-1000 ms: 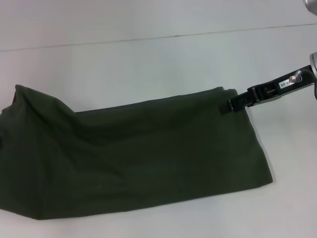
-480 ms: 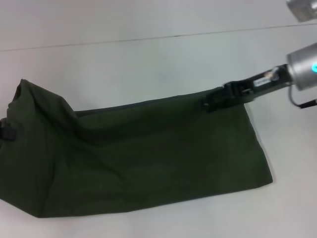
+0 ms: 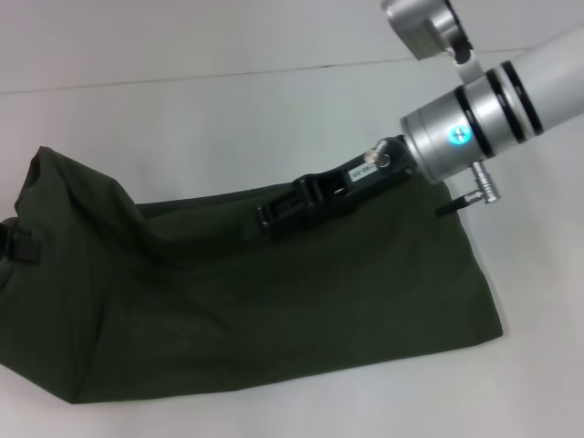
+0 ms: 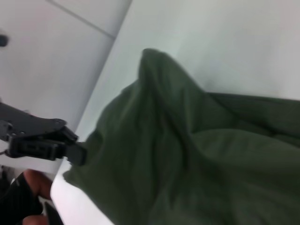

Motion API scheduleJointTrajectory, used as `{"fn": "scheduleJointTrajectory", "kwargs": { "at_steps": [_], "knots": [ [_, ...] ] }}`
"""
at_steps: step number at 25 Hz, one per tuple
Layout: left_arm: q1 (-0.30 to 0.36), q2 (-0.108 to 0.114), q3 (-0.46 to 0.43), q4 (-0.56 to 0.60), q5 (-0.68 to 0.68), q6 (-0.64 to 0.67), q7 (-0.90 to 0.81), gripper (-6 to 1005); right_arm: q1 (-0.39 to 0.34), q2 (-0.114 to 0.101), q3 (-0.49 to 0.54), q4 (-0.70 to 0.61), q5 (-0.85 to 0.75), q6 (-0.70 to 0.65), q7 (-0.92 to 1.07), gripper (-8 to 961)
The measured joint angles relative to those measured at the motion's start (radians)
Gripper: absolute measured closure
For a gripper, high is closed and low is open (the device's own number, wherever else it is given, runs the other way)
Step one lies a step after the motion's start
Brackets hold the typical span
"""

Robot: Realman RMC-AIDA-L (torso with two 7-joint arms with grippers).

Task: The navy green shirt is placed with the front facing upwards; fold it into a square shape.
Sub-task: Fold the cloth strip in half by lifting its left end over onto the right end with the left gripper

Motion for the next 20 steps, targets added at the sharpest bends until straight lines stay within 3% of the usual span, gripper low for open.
{"fn": "scheduleJointTrajectory", "kwargs": {
  "at_steps": [12, 20],
  "knots": [
    [-0.038, -0.041, 0.036, -0.004, -0.072, 0.050, 0.023, 947, -0.001, 0.007, 0.008, -0.003, 0.013, 0.009, 0.014, 434],
    [-0.071, -0.044, 0.050, -0.002, -0.077, 0.047, 0.021, 945, -0.022, 0.020, 0.007, -0.009, 0.046, 0.032, 0.002, 444]
  ]
}}
